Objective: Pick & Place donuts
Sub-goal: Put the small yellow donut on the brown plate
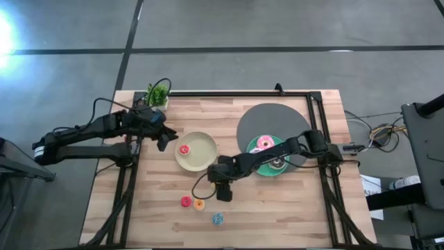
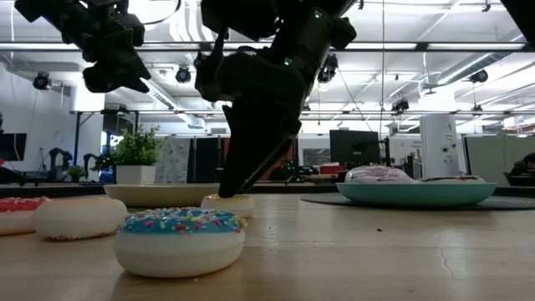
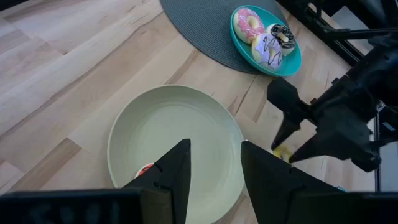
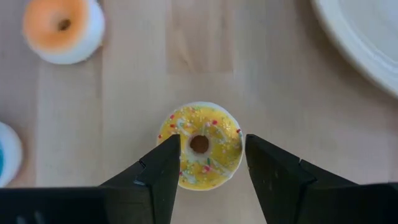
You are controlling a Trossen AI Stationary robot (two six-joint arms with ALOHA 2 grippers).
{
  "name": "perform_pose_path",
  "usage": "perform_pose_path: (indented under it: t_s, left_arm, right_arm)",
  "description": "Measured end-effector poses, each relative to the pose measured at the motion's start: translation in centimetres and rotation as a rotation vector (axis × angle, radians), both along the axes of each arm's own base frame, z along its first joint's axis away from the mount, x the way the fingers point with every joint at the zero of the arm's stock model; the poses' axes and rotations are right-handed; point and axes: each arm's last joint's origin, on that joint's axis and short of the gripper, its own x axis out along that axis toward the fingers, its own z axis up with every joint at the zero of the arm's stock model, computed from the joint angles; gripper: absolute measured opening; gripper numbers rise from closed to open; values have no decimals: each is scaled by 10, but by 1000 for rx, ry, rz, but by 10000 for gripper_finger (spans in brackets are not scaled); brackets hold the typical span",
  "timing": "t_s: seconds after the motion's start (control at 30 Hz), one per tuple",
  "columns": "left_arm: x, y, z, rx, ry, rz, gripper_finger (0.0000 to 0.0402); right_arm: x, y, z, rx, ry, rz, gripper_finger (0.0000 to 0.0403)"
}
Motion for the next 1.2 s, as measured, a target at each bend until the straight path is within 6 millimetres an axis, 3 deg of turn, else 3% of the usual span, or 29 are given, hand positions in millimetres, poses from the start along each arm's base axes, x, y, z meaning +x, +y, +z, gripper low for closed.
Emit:
perform_pose_path:
  t_s: [0.27, 0.53, 1.03, 1.2]
  left_arm:
    - [0, 0, 0, 0, 1, 0, 115]
    - [0, 0, 0, -2, 1, 2, 115]
    - [-1, 0, -1, -5, 10, 3, 115]
    - [-1, 0, -1, -7, 15, 3, 115]
  right_arm:
    - [1, -17, 1, 20, 16, -5, 171]
    - [2, -21, 16, 25, -7, 17, 171]
    - [-4, -22, -5, 8, -12, -9, 170]
    - [-10, -23, -16, 7, 17, -22, 153]
